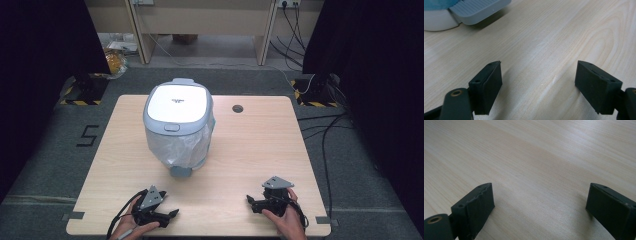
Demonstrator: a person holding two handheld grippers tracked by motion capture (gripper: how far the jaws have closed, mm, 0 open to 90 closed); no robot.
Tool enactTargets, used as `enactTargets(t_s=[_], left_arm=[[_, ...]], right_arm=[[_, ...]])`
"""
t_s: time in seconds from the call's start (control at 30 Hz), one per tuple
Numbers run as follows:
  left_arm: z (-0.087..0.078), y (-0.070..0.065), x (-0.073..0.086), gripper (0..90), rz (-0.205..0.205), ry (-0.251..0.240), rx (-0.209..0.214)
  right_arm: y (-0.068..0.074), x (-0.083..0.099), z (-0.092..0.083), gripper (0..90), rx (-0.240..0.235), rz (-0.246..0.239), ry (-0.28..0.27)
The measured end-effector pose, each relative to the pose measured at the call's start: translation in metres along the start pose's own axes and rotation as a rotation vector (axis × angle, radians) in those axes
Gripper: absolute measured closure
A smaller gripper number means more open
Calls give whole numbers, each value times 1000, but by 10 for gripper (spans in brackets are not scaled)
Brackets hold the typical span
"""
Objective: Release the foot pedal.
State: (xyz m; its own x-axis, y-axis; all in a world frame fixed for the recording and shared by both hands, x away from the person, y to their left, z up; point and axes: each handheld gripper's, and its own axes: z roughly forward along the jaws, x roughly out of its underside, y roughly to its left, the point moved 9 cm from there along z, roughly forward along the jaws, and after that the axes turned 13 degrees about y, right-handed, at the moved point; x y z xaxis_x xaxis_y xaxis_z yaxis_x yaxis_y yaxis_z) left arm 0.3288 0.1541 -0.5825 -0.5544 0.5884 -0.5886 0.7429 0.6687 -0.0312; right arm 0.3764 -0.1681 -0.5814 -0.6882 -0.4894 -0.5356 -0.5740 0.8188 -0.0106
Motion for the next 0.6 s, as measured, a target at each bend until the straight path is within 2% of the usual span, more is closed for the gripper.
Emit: enactTargets(t_s=[0.6], left_arm=[[0,0,-1,208,-5,-5,0]], right_arm=[[0,0,0,78,0,0,0]])
